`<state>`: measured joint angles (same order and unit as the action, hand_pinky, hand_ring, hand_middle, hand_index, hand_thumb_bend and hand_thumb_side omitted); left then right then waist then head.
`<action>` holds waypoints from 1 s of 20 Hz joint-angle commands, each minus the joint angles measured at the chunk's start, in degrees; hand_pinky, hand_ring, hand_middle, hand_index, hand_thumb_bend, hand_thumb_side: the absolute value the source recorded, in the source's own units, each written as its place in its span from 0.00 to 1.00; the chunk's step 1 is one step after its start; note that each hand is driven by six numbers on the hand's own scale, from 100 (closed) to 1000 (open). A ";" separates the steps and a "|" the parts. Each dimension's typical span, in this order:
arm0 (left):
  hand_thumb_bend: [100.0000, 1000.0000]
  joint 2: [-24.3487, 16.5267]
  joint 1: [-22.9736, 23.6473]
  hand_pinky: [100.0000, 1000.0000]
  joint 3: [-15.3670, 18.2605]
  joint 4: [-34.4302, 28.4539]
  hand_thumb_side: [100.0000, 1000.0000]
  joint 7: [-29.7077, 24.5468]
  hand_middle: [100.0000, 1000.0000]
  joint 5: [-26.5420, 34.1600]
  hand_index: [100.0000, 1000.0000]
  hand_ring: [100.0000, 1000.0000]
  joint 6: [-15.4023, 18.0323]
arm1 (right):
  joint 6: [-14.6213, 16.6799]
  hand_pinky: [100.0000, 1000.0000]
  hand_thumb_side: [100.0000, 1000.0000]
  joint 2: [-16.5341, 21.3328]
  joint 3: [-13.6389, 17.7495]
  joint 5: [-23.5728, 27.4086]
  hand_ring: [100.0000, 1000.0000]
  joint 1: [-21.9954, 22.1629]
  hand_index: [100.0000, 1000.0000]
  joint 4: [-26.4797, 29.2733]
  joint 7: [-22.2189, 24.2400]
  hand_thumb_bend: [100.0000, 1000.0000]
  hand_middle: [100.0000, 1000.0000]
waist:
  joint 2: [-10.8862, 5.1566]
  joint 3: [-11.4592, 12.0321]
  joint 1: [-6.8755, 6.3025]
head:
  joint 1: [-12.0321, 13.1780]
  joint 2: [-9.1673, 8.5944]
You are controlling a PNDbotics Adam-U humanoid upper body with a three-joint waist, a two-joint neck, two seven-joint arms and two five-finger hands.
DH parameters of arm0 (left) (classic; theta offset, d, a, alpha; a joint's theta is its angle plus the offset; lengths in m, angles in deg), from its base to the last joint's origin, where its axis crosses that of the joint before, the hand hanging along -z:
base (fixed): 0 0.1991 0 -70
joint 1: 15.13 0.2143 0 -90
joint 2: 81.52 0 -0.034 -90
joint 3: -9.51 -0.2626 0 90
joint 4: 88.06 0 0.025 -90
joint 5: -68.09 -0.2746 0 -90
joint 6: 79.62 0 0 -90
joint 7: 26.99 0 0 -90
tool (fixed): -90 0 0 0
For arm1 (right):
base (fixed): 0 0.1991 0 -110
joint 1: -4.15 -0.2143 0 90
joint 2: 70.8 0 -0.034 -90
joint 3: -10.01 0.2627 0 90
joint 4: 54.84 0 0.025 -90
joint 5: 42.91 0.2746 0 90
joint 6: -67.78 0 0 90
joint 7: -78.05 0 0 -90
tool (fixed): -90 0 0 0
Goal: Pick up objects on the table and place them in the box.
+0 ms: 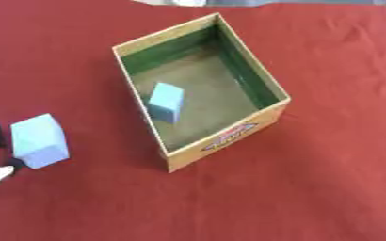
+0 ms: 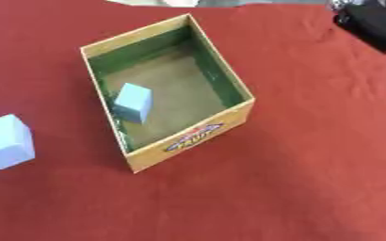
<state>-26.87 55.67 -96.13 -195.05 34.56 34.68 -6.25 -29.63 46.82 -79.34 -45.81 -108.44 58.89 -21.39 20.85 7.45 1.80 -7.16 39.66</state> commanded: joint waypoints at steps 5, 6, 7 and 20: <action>0.58 -2.28 0.59 0.91 2.52 -3.54 0.42 -4.85 0.70 -7.75 0.82 0.82 1.16 | -0.09 0.83 0.61 1.44 0.90 0.29 0.80 -0.05 0.82 0.86 0.21 0.00 0.65 | -0.19 0.19 -0.77 | -0.41 -0.84; 0.59 -2.38 0.90 0.92 3.15 -4.16 0.42 -5.01 0.71 -8.98 0.83 0.82 0.77 | -0.11 0.83 0.61 1.45 0.92 0.28 0.80 0.00 0.82 0.86 0.19 0.00 0.65 | -0.21 0.26 -0.81 | -0.47 -0.84; 0.59 -2.42 1.06 0.92 3.75 -4.65 0.42 -4.97 0.72 -9.96 0.83 0.83 0.22 | -0.11 0.83 0.61 1.44 0.94 0.28 0.80 0.02 0.82 0.86 0.17 0.00 0.65 | -0.24 0.31 -0.85 | -0.52 -0.84; 0.62 0.95 -7.23 0.95 1.15 0.24 0.47 -8.04 0.77 -5.27 0.88 0.88 0.08 | -0.10 0.83 0.61 1.21 0.64 0.54 0.80 -0.39 0.82 0.86 0.40 0.00 0.65 | -0.47 -0.13 -0.93 | 0.05 -0.60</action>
<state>-25.05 49.25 -94.97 -195.27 27.24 28.46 -6.62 -29.80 46.81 -79.32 -45.76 -108.07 58.89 -21.06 20.85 7.38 1.80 -7.27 39.64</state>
